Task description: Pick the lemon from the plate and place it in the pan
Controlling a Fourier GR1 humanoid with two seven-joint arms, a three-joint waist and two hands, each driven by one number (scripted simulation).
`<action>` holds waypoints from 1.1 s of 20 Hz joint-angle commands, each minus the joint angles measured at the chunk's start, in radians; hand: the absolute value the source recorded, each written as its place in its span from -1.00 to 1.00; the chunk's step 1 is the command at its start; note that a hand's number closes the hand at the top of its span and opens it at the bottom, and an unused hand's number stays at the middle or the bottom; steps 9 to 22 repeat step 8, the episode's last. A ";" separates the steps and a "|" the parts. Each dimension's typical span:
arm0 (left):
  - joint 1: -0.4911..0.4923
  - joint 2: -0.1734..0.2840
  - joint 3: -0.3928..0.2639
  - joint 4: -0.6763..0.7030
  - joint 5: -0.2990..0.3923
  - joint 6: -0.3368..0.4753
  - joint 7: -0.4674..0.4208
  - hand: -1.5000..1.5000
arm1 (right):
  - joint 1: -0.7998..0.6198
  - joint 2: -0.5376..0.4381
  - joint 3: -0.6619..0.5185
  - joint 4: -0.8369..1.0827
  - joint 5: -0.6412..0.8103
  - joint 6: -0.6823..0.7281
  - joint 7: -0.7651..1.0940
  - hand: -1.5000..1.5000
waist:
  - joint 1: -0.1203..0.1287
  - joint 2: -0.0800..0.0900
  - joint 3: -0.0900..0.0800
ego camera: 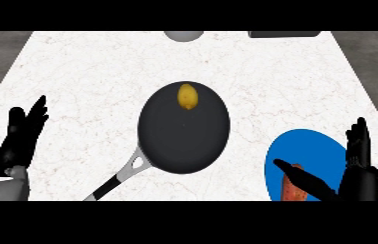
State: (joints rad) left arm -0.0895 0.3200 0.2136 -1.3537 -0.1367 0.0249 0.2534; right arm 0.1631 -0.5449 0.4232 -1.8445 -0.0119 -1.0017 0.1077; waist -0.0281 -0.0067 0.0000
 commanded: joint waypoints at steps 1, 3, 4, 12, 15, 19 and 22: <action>-0.058 0.005 0.016 0.061 -0.005 0.009 -0.020 0.00 | 0.229 -0.070 -0.053 -0.172 -0.044 0.042 -0.101 -1.00 | 0.001 0.004 0.000; -0.071 -0.003 0.005 0.059 -0.006 0.005 -0.002 0.00 | 0.295 -0.063 -0.131 -0.153 -0.154 0.145 -0.229 -1.00 | 0.003 0.004 0.001; 0.015 0.019 0.024 0.026 0.019 -0.036 -0.037 0.00 | 0.360 -0.100 -0.161 -0.210 -0.175 0.163 -0.223 -1.00 | 0.004 0.002 0.001; 0.032 -0.011 -0.002 -0.043 0.001 -0.015 -0.004 0.00 | 0.535 -0.098 -0.255 -0.263 -0.232 0.254 -0.325 -1.00 | 0.007 0.001 0.000; 0.032 -0.011 -0.002 -0.043 0.001 -0.015 -0.004 0.00 | 0.535 -0.098 -0.255 -0.263 -0.232 0.254 -0.325 -1.00 | 0.007 0.001 0.000; 0.032 -0.011 -0.002 -0.043 0.001 -0.015 -0.004 0.00 | 0.535 -0.098 -0.255 -0.263 -0.232 0.254 -0.325 -1.00 | 0.007 0.001 0.000; 0.032 -0.011 -0.002 -0.043 0.001 -0.015 -0.004 0.00 | 0.535 -0.098 -0.255 -0.263 -0.232 0.254 -0.325 -1.00 | 0.007 0.001 0.000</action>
